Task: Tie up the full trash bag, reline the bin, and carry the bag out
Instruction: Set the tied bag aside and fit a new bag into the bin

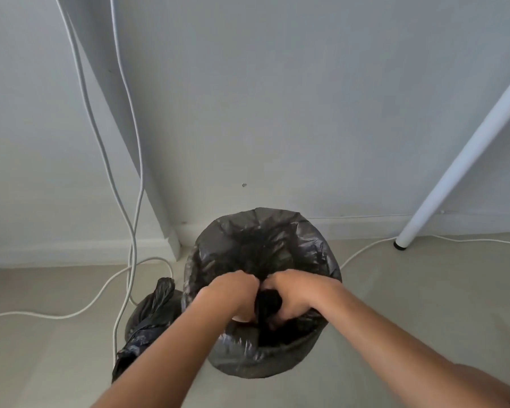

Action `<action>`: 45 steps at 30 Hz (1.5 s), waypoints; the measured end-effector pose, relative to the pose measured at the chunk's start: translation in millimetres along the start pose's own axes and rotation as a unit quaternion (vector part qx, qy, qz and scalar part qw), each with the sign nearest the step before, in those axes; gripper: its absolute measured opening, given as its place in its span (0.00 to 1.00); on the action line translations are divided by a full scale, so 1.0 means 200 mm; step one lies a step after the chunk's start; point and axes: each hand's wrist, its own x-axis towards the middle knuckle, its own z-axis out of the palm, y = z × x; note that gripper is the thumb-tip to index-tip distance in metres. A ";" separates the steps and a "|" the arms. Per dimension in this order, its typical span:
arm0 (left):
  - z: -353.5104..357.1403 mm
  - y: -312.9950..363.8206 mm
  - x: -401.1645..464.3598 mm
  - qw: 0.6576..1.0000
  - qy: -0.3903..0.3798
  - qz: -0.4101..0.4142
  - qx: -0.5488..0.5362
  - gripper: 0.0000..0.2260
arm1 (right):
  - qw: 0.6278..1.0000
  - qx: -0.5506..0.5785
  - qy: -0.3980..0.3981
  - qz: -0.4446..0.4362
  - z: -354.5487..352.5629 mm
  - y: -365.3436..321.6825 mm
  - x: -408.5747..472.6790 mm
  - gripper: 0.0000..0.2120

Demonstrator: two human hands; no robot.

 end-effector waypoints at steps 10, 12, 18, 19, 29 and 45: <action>0.26 -0.10 0.35 0.919 -0.353 -0.128 -0.117 0.26 | 0.963 -0.110 -0.228 0.086 0.13 0.05 0.29 0.26; 0.26 -0.08 0.37 0.915 -0.362 -0.119 -0.130 0.25 | 0.961 -0.085 -0.245 0.098 0.12 0.07 0.31 0.25; 0.00 -0.08 0.31 0.978 -0.205 0.026 -0.007 0.15 | 0.996 0.022 -0.080 0.029 -0.05 0.10 0.28 0.13; -0.03 -0.09 0.30 0.987 -0.161 0.027 -0.007 0.13 | 0.998 0.046 -0.031 0.020 -0.07 0.11 0.28 0.11; 0.19 -0.13 0.48 0.980 -0.190 -0.065 -0.008 0.21 | 0.990 -0.071 -0.111 0.054 0.05 0.13 0.48 0.29; 0.22 -0.11 0.59 0.960 -0.264 -0.082 0.030 0.22 | 0.957 -0.171 -0.221 0.078 0.08 0.17 0.61 0.25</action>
